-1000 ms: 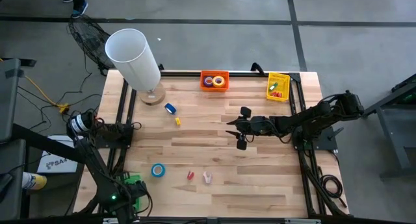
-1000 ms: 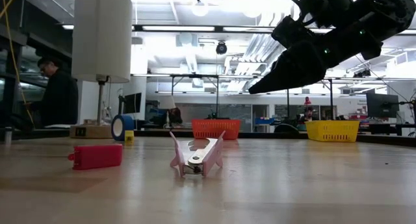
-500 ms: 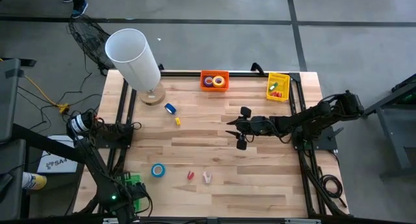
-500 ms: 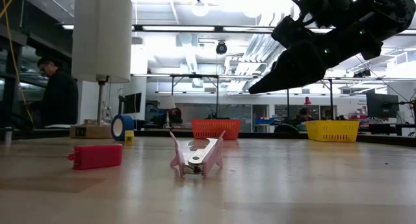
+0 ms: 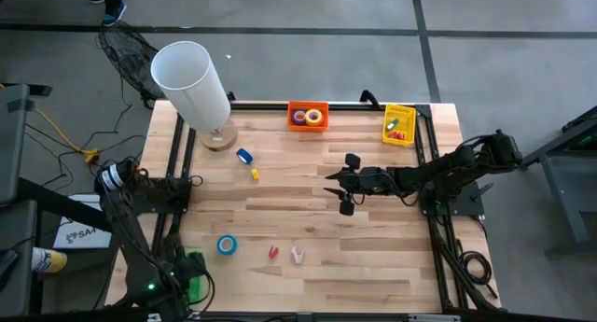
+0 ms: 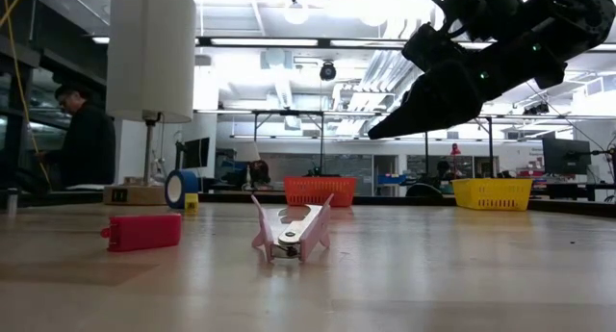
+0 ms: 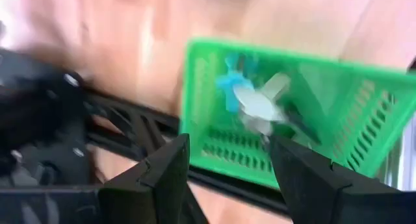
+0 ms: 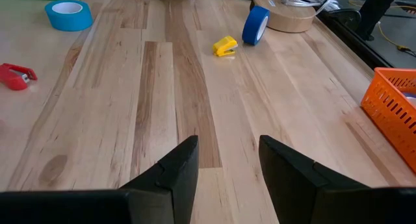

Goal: Pick and place Stapler, Stapler remover, tape
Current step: Put the white staple remover into the green bin, then put the blue tape into the orange bin

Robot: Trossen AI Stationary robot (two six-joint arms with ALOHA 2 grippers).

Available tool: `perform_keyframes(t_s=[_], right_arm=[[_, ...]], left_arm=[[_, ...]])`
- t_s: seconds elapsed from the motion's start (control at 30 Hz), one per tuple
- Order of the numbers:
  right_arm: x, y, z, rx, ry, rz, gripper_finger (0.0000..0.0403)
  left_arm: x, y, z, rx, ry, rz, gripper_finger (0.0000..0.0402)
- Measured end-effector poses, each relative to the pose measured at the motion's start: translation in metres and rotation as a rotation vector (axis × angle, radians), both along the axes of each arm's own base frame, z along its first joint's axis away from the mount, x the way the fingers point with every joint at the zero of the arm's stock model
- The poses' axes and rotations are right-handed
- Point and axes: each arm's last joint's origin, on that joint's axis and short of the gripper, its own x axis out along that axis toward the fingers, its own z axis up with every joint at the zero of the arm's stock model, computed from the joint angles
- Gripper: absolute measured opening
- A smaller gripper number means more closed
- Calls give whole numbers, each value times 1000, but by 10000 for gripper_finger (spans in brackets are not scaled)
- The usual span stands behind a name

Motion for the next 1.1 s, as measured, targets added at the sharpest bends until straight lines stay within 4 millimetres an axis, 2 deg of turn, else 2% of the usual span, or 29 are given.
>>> perform_keyframes(t_s=[0.13,0.43,0.57,0.87,1.1], right_arm=[[0,0,0,0,0,0,153],[0,0,0,0,0,0,153],[0,0,1,0,-8,0,153],[0,0,1,0,-8,0,153],[0,0,0,3,0,7,153]], left_arm=[[1,3,7,61,-60,-14,207],[5,10,8,152,-135,-39,207],[22,21,4,225,-199,-78,207],[75,68,-4,271,-75,-119,207],[107,90,-26,151,-90,-128,207]])
